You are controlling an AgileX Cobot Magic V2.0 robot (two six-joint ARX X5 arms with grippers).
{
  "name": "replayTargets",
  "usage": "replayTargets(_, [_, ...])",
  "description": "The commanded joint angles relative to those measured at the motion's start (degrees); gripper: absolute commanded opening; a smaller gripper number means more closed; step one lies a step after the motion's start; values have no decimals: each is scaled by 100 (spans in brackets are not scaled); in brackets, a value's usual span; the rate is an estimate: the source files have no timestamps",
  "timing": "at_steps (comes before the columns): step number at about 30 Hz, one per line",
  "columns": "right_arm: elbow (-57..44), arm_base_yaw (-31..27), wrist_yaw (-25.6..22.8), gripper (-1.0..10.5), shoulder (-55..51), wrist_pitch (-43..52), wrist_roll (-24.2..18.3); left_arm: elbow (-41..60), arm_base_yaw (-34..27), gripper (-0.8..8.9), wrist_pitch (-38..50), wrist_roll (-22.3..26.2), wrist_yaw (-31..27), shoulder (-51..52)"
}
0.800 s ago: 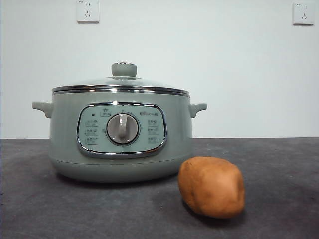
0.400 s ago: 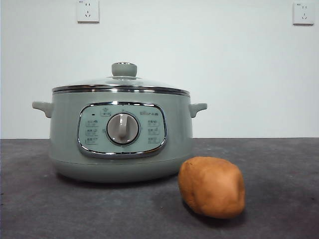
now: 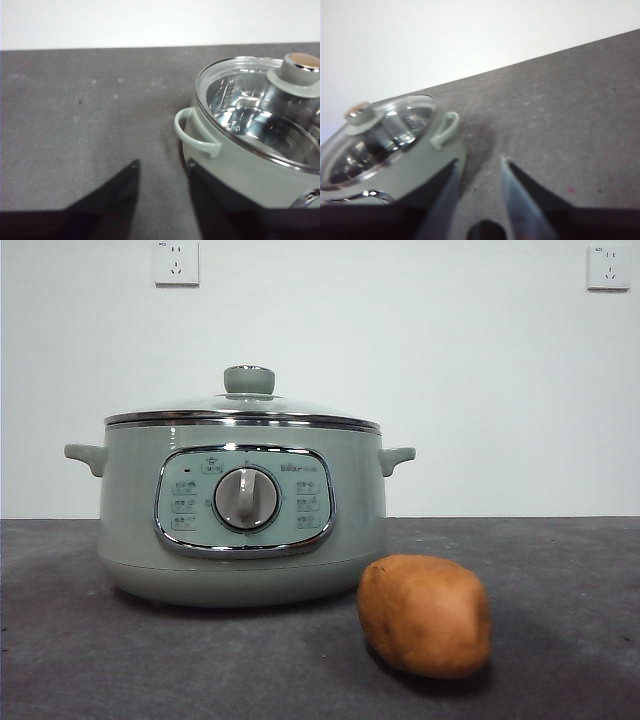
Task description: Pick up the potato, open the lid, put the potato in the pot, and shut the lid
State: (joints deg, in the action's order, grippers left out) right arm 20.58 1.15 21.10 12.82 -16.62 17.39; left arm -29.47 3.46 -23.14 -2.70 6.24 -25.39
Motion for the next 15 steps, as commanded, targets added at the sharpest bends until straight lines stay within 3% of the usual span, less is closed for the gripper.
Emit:
replayTargets(1, [525,-2,120,577,382,-254,44,-452,-13,479,-341,-55,26,-374])
replayTargets(5, [1287,2,275,638,1016,-968,11,-1156,-13,480,-957,-52,61,-885])
replayTargets(9, [1989,2,511,638,1692,-1709,-404,-1853,-11,480,-1558,-52,341,-1388])
replayTargets(15, [2837,2,719,633,2715,-3014,-560,-2601,-11,476,-2197,-55,1202,-2061])
